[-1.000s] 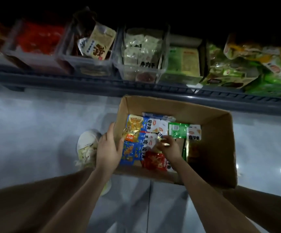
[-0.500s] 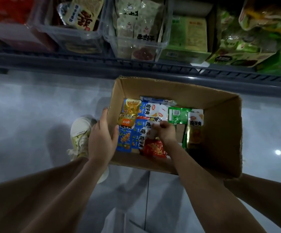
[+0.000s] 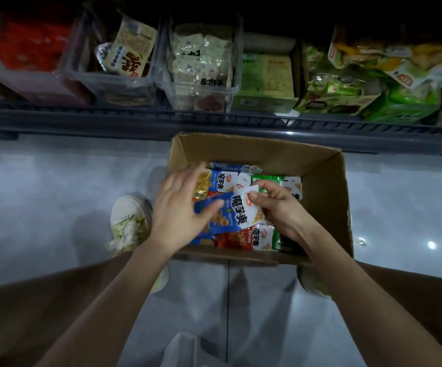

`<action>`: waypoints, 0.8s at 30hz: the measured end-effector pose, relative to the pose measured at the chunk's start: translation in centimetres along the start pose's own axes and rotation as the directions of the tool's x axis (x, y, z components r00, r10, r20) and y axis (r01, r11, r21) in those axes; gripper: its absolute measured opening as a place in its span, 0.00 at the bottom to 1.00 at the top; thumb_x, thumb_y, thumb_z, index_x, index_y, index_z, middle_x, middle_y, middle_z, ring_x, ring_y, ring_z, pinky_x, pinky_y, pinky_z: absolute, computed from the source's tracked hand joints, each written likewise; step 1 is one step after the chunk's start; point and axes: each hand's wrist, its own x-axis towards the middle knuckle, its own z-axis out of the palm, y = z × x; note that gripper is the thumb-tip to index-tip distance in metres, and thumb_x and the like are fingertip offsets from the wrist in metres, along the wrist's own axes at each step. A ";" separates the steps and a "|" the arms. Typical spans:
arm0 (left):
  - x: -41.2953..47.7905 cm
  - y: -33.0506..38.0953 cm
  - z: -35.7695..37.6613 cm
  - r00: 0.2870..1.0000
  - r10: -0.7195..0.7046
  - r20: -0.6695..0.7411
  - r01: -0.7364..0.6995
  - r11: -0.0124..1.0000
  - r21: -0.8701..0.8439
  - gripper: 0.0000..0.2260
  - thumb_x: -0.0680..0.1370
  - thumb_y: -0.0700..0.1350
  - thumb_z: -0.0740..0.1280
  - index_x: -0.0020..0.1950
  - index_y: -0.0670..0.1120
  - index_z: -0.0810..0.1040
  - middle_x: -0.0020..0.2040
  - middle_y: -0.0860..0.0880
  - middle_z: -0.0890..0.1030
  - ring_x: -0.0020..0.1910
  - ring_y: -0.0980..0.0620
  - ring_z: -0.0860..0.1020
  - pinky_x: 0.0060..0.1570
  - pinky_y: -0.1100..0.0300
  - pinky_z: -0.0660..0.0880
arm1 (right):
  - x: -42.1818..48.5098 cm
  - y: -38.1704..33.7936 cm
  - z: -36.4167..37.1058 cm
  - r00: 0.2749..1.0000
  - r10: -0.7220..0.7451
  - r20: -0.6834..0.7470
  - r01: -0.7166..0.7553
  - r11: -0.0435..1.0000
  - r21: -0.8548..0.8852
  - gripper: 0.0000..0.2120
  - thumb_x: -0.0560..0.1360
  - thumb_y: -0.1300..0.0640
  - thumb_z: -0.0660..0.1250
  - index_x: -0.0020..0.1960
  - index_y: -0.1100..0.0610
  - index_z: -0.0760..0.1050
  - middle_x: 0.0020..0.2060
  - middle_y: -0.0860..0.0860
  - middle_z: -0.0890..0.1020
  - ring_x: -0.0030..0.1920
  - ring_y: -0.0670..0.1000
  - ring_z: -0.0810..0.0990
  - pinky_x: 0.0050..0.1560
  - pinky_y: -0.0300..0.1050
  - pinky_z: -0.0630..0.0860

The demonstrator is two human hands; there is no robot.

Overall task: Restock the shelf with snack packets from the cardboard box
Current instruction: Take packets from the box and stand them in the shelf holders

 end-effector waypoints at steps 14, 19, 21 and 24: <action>1.9 -5.7 -4.0 0.801 -0.595 -0.066 0.566 0.788 -0.242 0.14 0.76 0.54 0.67 0.40 0.44 0.76 0.33 0.50 0.77 0.34 0.50 0.76 0.32 0.59 0.67 | 5.4 7.3 -0.9 0.940 0.162 -0.302 -0.248 0.929 -0.273 0.15 0.75 0.69 0.66 0.61 0.62 0.72 0.59 0.56 0.76 0.57 0.55 0.76 0.61 0.51 0.75; 2.1 -6.4 -3.4 0.754 -0.653 -0.069 0.611 0.736 -0.292 0.14 0.77 0.53 0.67 0.43 0.41 0.77 0.36 0.49 0.78 0.34 0.54 0.77 0.33 0.63 0.68 | 7.6 9.4 -1.3 0.925 0.202 -0.321 -0.306 0.897 -0.319 0.25 0.70 0.67 0.73 0.65 0.62 0.70 0.58 0.56 0.76 0.58 0.55 0.75 0.50 0.44 0.76; 2.1 -6.2 -3.1 0.747 -0.662 -0.063 0.619 0.727 -0.297 0.14 0.78 0.52 0.66 0.43 0.41 0.76 0.34 0.52 0.77 0.32 0.59 0.74 0.30 0.71 0.66 | 8.5 10.0 -1.3 0.924 0.216 -0.317 -0.332 0.863 -0.381 0.25 0.69 0.67 0.74 0.64 0.64 0.71 0.56 0.59 0.79 0.56 0.57 0.78 0.52 0.49 0.78; 2.0 -5.8 -2.7 0.748 -0.660 -0.065 0.613 0.725 -0.313 0.15 0.78 0.53 0.66 0.43 0.41 0.77 0.35 0.52 0.78 0.32 0.59 0.75 0.28 0.72 0.67 | 9.3 11.5 -1.1 0.904 0.215 -0.370 -0.377 0.810 -0.450 0.15 0.71 0.66 0.72 0.57 0.64 0.76 0.52 0.60 0.81 0.51 0.57 0.81 0.56 0.56 0.79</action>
